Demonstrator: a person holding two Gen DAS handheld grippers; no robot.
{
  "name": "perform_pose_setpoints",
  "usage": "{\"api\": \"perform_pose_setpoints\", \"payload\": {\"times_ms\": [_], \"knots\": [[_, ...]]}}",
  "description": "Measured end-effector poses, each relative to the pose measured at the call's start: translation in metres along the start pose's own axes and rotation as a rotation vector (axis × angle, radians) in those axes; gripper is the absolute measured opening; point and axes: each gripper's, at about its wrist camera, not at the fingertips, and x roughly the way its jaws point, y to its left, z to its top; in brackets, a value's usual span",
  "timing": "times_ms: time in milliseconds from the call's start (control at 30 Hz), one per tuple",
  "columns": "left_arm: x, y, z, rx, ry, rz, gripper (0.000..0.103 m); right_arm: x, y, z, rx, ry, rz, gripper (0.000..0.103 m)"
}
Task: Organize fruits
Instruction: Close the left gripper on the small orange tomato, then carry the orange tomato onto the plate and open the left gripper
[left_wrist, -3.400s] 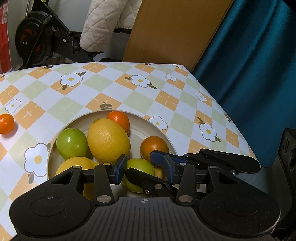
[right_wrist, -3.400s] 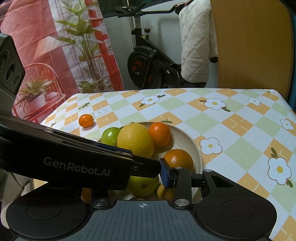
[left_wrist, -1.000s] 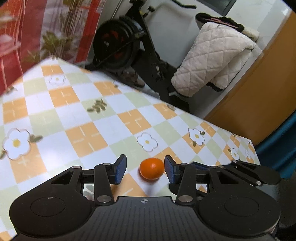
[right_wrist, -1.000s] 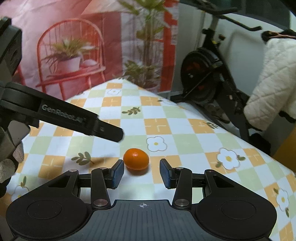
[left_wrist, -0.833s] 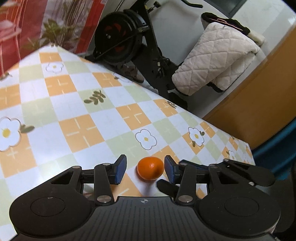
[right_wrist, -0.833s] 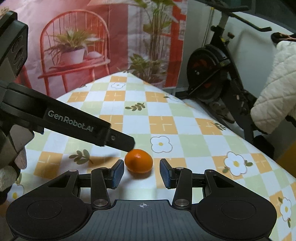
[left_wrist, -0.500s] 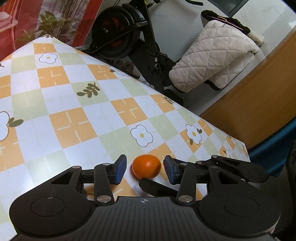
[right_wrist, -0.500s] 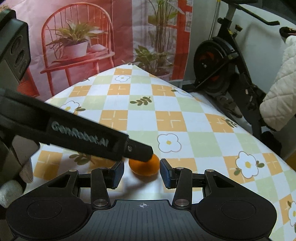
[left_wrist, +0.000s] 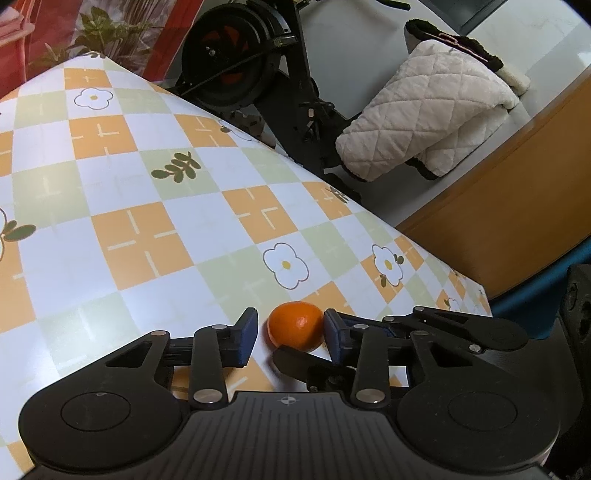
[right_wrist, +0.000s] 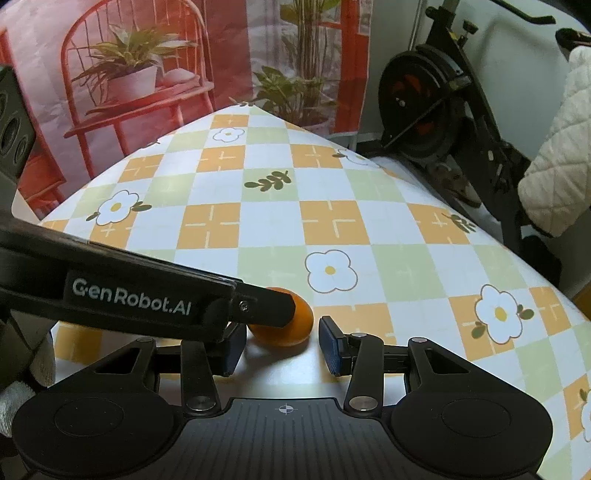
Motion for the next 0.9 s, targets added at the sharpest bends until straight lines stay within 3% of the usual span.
{"api": "perform_pose_setpoints", "payload": {"times_ms": [433, 567, 900], "knots": [[0.002, -0.001, 0.0, 0.016, -0.003, -0.019, 0.034, 0.006, -0.003, 0.004, 0.018, 0.022, 0.002, 0.043], [0.001, -0.001, -0.001, 0.025, -0.002, -0.018, 0.034, 0.008, -0.001, 0.005, 0.009, 0.028, 0.009, 0.038], [-0.012, -0.008, -0.01, 0.05, -0.013, -0.01, 0.034, -0.005, 0.006, -0.002, 0.003, 0.021, 0.014, 0.038]]}}
